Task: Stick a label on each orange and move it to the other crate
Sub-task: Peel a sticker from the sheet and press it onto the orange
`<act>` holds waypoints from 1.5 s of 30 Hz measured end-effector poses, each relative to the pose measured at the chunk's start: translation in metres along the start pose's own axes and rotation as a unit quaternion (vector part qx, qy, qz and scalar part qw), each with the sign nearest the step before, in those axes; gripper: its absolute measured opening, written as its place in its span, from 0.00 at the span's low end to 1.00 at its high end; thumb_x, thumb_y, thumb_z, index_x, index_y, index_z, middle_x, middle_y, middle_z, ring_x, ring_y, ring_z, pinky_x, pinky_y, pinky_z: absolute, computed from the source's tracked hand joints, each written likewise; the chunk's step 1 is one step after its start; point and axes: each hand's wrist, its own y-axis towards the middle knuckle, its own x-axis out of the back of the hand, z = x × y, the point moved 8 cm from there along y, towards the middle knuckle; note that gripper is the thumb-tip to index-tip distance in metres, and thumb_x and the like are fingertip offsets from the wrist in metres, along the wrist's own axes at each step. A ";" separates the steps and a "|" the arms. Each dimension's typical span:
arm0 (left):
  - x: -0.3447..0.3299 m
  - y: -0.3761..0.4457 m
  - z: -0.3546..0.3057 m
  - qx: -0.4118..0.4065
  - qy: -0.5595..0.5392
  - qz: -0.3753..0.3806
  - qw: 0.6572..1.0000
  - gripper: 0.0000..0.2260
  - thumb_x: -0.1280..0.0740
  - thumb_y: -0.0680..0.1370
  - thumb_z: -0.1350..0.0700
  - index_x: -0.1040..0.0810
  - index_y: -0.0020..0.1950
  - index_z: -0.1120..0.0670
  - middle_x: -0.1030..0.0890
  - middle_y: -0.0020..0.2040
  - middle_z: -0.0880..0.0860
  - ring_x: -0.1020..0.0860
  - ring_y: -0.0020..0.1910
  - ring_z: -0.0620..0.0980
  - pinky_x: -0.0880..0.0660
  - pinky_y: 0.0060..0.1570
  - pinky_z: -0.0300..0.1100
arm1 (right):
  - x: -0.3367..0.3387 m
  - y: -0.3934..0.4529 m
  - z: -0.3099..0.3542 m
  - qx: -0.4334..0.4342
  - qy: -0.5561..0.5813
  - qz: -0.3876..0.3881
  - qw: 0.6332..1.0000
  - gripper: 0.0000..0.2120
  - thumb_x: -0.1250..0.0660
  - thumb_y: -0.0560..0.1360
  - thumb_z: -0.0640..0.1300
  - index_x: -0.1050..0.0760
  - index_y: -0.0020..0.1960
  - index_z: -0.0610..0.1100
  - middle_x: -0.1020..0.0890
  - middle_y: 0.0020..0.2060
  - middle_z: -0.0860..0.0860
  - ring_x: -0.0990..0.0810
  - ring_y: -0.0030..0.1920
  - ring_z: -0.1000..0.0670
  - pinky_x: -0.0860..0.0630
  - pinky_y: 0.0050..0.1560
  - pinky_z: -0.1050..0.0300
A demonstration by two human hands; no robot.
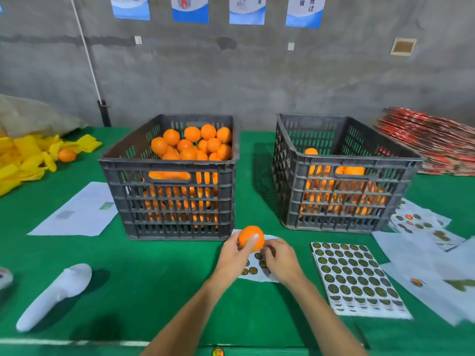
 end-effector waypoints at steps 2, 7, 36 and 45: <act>0.002 0.004 0.006 0.018 -0.010 -0.013 1.000 0.23 0.31 0.73 0.30 0.19 0.58 0.45 0.15 0.48 0.47 0.17 0.45 0.40 0.25 0.40 0.32 | -0.011 -0.003 -0.002 0.008 -0.038 0.043 0.998 0.11 0.32 0.80 0.51 0.21 0.54 0.44 0.26 0.50 0.49 0.24 0.50 0.47 0.25 0.55 0.52; 0.008 0.009 0.018 0.039 -0.021 -0.040 0.998 0.20 0.33 0.77 0.33 0.20 0.60 0.45 0.16 0.52 0.46 0.18 0.52 0.43 0.26 0.50 0.40 | -0.015 0.000 -0.005 0.028 -0.059 0.038 0.997 0.21 0.26 0.76 0.54 0.19 0.63 0.41 0.28 0.50 0.52 0.26 0.43 0.59 0.32 0.51 0.65; 0.006 0.035 -0.091 -0.024 -0.156 -0.037 0.987 0.16 0.40 0.84 0.40 0.19 0.62 0.48 0.17 0.58 0.56 0.17 0.55 0.56 0.18 0.56 0.54 | 0.090 0.010 0.079 0.022 0.358 -0.093 0.929 0.10 0.24 0.76 0.45 0.20 0.54 0.44 0.17 0.42 0.44 0.19 0.38 0.46 0.18 0.42 0.54; -0.007 0.053 -0.213 -0.158 -0.070 0.012 0.985 0.19 0.37 0.80 0.34 0.30 0.68 0.39 0.23 0.63 0.42 0.21 0.57 0.36 0.22 0.49 0.32 | 0.136 0.033 0.132 0.063 0.454 0.042 0.888 0.19 0.35 0.82 0.53 0.24 0.70 0.49 0.15 0.58 0.45 0.14 0.56 0.40 0.18 0.59 0.43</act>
